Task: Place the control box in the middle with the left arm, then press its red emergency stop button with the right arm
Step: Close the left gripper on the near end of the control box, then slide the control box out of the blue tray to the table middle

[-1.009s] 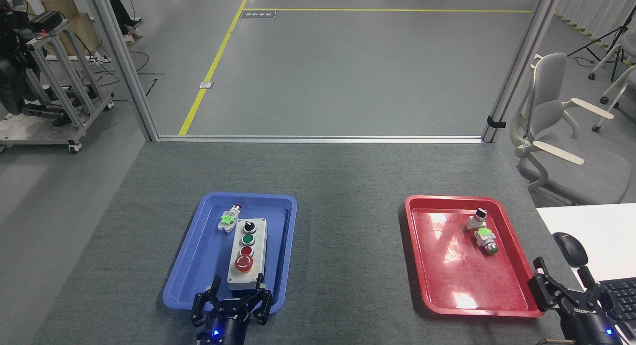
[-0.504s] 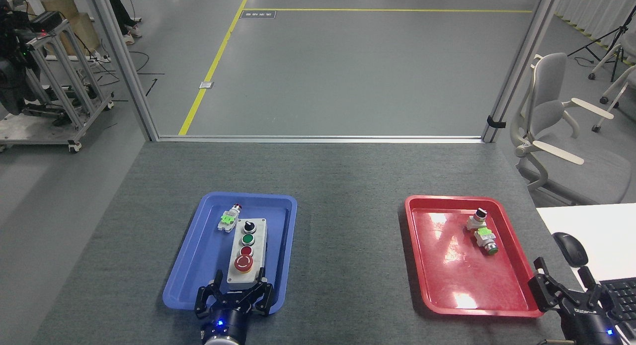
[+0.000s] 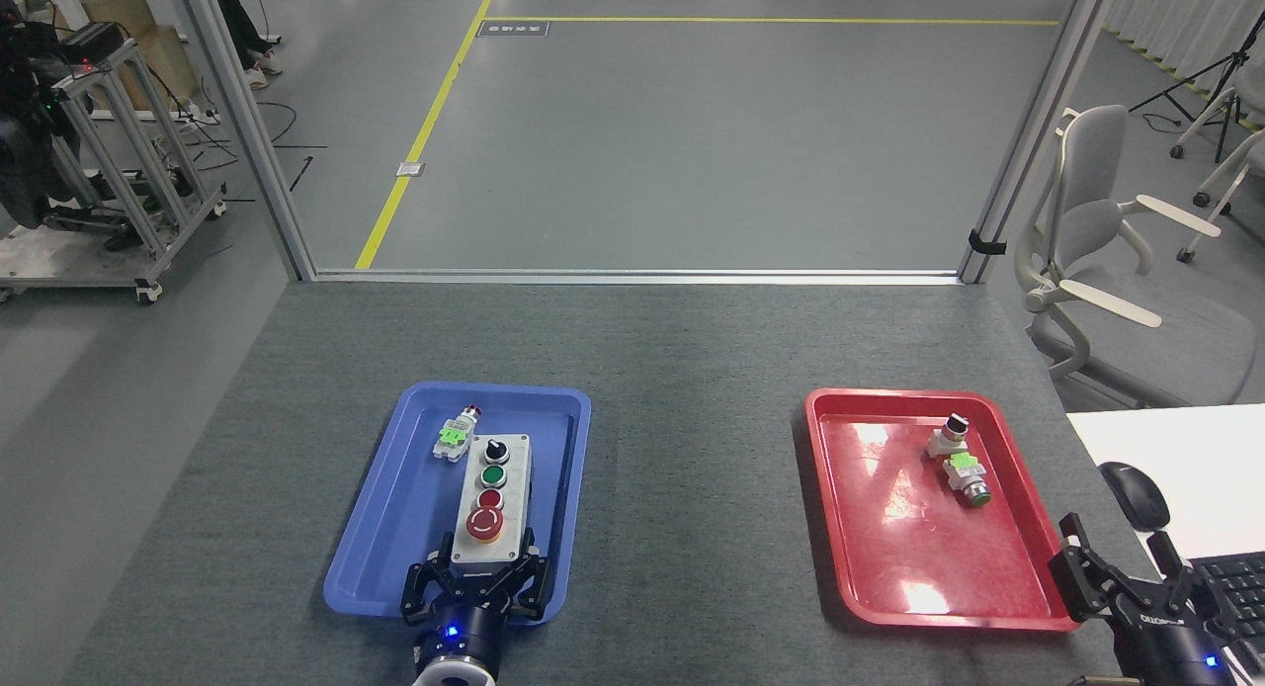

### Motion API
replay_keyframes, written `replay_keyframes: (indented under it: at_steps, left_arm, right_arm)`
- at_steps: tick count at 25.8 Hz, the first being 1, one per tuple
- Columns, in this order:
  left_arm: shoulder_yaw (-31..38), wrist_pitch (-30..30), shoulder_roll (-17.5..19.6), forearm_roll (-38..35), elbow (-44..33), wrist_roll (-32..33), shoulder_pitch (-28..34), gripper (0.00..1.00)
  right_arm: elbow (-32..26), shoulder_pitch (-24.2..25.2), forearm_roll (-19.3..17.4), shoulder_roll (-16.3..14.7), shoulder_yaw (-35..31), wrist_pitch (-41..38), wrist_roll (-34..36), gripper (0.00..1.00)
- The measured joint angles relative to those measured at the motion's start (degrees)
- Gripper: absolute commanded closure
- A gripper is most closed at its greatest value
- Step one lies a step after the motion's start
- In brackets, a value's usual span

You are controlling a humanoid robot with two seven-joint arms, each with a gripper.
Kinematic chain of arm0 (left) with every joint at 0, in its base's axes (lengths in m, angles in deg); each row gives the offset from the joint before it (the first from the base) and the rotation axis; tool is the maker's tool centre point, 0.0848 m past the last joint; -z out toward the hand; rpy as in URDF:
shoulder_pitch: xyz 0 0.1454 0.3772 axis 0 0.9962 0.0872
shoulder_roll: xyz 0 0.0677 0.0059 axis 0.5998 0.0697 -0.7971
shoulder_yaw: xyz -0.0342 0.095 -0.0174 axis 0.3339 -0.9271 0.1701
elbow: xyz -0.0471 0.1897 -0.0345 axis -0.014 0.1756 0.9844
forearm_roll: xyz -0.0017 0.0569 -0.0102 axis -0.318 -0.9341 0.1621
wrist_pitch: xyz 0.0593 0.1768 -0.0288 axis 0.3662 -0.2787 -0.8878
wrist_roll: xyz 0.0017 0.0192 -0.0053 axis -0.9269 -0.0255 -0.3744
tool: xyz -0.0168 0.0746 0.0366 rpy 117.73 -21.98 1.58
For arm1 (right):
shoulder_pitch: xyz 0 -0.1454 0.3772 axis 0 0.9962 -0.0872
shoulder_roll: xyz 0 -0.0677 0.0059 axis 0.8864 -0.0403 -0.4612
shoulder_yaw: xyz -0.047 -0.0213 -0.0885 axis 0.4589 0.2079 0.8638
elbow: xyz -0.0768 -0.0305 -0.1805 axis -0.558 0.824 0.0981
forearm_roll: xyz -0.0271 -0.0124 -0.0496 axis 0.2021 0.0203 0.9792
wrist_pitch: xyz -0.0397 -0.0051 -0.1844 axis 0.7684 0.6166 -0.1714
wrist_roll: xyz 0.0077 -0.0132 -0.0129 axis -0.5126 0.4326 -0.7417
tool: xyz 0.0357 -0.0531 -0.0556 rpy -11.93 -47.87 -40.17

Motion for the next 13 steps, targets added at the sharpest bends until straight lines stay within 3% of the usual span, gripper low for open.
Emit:
replay_keyframes:
  at_steps: [1, 3, 7, 13]
  left_arm:
    - [0.0, -0.1, 0.0, 0.2, 0.1, -1.1, -0.2, 0.62]
    - [0.0, -0.1, 0.2, 0.5, 0.3, -2.8, -0.2, 0.68]
    - [0.0, 0.6, 0.3, 0.7, 0.4, -5.0, -0.3, 0.78]
    - [-0.7, 1.6, 0.3, 0.6, -0.3, -5.4, -0.1, 0.84]
  right_arm:
    - [0.0, 0.0, 0.0, 0.0, 0.0, 0.0, 0.0, 0.00]
    - [0.0, 0.0, 0.0, 0.0, 0.0, 0.0, 0.0, 0.00]
    - [0.0, 0.0, 0.0, 0.0, 0.0, 0.0, -0.1, 0.00]
    - [0.0, 0.0, 0.0, 0.0, 0.0, 0.0, -0.2, 0.00]
